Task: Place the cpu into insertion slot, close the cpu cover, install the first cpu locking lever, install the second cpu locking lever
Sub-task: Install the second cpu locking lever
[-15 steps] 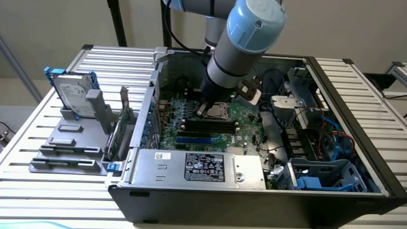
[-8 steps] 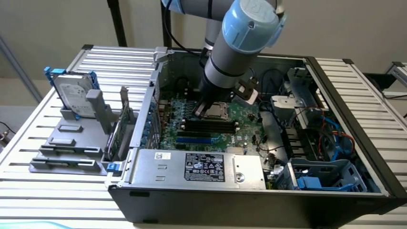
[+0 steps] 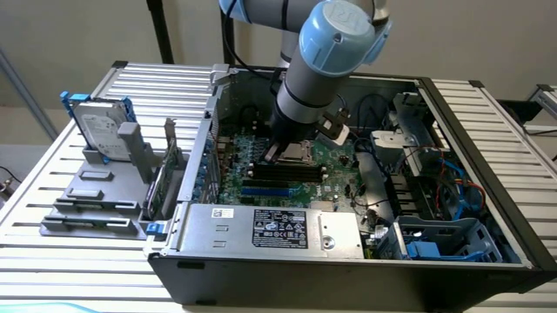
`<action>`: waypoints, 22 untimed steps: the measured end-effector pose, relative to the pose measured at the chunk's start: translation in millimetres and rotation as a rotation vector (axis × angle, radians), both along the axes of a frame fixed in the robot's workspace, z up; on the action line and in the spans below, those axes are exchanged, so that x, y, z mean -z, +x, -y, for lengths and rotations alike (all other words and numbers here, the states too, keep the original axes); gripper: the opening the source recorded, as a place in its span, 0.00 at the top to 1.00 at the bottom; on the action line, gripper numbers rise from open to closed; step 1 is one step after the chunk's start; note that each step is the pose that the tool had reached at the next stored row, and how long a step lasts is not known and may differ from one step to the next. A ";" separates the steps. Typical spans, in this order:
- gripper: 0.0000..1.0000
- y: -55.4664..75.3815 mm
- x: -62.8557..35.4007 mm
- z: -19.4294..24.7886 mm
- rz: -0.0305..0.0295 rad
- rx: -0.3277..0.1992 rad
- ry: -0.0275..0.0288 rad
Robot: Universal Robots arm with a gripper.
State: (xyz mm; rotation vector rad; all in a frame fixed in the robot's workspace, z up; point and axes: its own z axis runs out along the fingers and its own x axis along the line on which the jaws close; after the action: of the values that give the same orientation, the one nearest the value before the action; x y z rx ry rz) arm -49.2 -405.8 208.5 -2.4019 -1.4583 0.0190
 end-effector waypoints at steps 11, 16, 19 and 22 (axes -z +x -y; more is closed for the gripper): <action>0.89 -3.5 7.3 -2.2 0.0074 0.000 -0.0013; 0.89 -4.3 9.8 -4.7 0.0118 0.000 -0.0009; 0.89 -4.8 10.7 -6.8 0.0137 0.000 -0.0013; 0.89 -5.2 11.8 -8.8 0.0151 0.000 -0.0015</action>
State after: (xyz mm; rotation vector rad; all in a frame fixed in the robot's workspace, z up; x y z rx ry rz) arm -54.4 -397.0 196.7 -2.4082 -1.4655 0.0020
